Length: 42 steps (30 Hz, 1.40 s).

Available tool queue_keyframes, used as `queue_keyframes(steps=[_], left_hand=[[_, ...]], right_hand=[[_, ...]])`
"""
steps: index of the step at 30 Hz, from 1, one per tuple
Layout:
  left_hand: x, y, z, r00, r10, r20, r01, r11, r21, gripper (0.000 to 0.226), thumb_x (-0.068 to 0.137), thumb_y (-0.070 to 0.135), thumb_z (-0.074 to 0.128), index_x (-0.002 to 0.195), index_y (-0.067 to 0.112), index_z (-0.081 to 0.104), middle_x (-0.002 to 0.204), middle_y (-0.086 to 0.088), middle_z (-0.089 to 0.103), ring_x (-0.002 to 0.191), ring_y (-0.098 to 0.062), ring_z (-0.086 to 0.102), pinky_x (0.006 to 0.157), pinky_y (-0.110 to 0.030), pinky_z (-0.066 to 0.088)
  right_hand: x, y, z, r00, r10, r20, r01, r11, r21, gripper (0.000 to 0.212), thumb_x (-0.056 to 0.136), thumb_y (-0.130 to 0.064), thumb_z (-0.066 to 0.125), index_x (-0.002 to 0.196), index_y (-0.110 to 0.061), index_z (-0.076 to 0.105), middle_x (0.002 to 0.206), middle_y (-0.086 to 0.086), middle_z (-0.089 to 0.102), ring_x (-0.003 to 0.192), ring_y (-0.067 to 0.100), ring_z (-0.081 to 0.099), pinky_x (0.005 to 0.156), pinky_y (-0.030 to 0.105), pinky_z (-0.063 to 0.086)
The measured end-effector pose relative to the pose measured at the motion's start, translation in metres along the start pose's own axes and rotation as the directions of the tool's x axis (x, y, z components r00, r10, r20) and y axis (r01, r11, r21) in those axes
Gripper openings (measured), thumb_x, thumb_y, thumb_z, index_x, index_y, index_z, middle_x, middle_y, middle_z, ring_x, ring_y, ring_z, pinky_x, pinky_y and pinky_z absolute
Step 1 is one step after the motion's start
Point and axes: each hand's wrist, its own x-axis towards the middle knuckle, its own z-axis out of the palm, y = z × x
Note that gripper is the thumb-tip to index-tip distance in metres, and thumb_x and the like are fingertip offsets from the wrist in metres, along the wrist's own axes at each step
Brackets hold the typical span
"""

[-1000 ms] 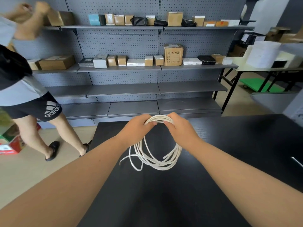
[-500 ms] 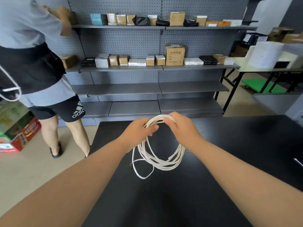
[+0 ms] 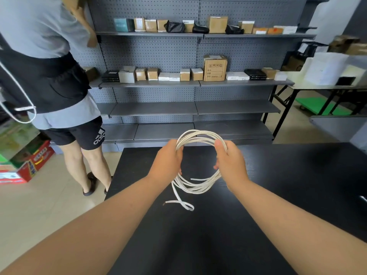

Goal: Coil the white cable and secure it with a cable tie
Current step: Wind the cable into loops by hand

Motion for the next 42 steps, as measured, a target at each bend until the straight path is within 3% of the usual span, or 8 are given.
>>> queue_keyframes(steps=[6, 13, 18, 21, 28, 34, 38, 42], left_hand=[[0.006, 0.013, -0.013, 0.985, 0.142, 0.103, -0.166, 0.939, 0.301, 0.025, 0.101, 0.024, 0.032, 0.089, 0.007, 0.045, 0.065, -0.004, 0.046, 0.053, -0.024, 0.048, 0.049, -0.027, 0.038], [0.009, 0.024, -0.016, 0.949, 0.194, 0.248, -0.285, 0.863, 0.417, 0.021, 0.101, 0.024, 0.034, 0.093, 0.008, 0.046, 0.083, -0.011, 0.054, 0.050, -0.011, 0.041, 0.062, -0.035, 0.041], [0.010, 0.020, -0.017, 0.933, 0.211, 0.291, -0.319, 0.859, 0.400, 0.026, 0.100, 0.025, 0.035, 0.104, 0.007, 0.053, 0.090, -0.011, 0.060, 0.048, -0.010, 0.045, 0.064, -0.032, 0.045], [0.007, 0.013, -0.015, 0.949, 0.168, 0.268, -0.233, 0.945, 0.229, 0.017, 0.098, 0.029, 0.040, 0.096, 0.017, 0.052, 0.075, -0.001, 0.056, 0.045, -0.012, 0.055, 0.052, -0.021, 0.043], [0.004, 0.006, -0.009, 0.980, 0.010, 0.197, 0.012, 0.994, -0.109, 0.014, 0.091, 0.028, 0.055, 0.098, 0.017, 0.057, 0.081, -0.001, 0.061, 0.064, -0.013, 0.061, 0.069, -0.027, 0.047], [0.001, 0.006, -0.008, 0.991, 0.048, 0.121, -0.053, 0.998, 0.041, 0.007, 0.097, 0.026, 0.046, 0.097, 0.019, 0.048, 0.086, -0.006, 0.059, 0.078, -0.021, 0.058, 0.062, -0.025, 0.042], [0.004, 0.009, -0.006, 0.990, 0.139, 0.032, -0.143, 0.970, 0.197, 0.013, 0.099, 0.018, 0.036, 0.089, 0.013, 0.043, 0.085, -0.010, 0.050, 0.074, -0.027, 0.054, 0.060, -0.030, 0.040], [0.010, 0.014, -0.012, 0.984, 0.180, -0.003, -0.171, 0.941, 0.290, 0.016, 0.099, 0.011, 0.034, 0.086, 0.010, 0.043, 0.075, -0.004, 0.041, 0.064, -0.022, 0.039, 0.055, -0.028, 0.030]], right_hand=[[0.006, -0.004, -0.012, 0.988, -0.028, 0.151, 0.028, 1.000, 0.007, 0.035, 0.093, -0.032, 0.050, 0.126, -0.019, 0.045, 0.098, -0.005, 0.057, 0.077, 0.016, 0.062, 0.063, 0.015, 0.042], [0.008, -0.006, -0.010, 0.893, -0.176, 0.414, 0.332, 0.878, -0.345, 0.059, 0.089, -0.029, 0.060, 0.139, -0.018, 0.031, 0.138, 0.001, 0.045, 0.126, 0.017, 0.043, 0.099, 0.024, 0.032], [0.002, -0.005, -0.009, 0.909, -0.110, 0.401, 0.266, 0.895, -0.358, 0.030, 0.096, -0.026, 0.047, 0.123, -0.014, 0.043, 0.100, 0.001, 0.054, 0.086, 0.023, 0.056, 0.079, 0.032, 0.044], [0.001, -0.007, -0.006, 0.923, -0.180, 0.341, 0.317, 0.857, -0.406, 0.023, 0.097, -0.025, 0.043, 0.114, -0.009, 0.047, 0.094, 0.001, 0.049, 0.084, 0.021, 0.046, 0.073, 0.032, 0.038], [0.003, -0.008, -0.006, 0.967, -0.226, 0.114, 0.251, 0.915, -0.315, 0.024, 0.098, -0.024, 0.042, 0.107, -0.005, 0.051, 0.087, 0.003, 0.054, 0.080, 0.022, 0.046, 0.061, 0.027, 0.024], [0.007, -0.002, -0.007, 0.989, -0.088, -0.118, 0.078, 0.993, -0.085, 0.012, 0.098, -0.023, 0.041, 0.091, -0.013, 0.045, 0.071, -0.007, 0.044, 0.074, 0.021, 0.045, 0.057, 0.024, 0.035], [0.002, -0.002, -0.006, 0.996, 0.080, -0.040, -0.077, 0.995, 0.065, 0.013, 0.098, -0.027, 0.041, 0.095, -0.016, 0.046, 0.076, -0.003, 0.050, 0.060, 0.013, 0.058, 0.049, 0.020, 0.041], [0.002, -0.001, -0.011, 0.991, 0.114, 0.066, -0.121, 0.985, 0.124, 0.007, 0.094, -0.024, 0.051, 0.097, -0.018, 0.050, 0.084, -0.002, 0.057, 0.065, 0.013, 0.065, 0.058, 0.025, 0.047]])
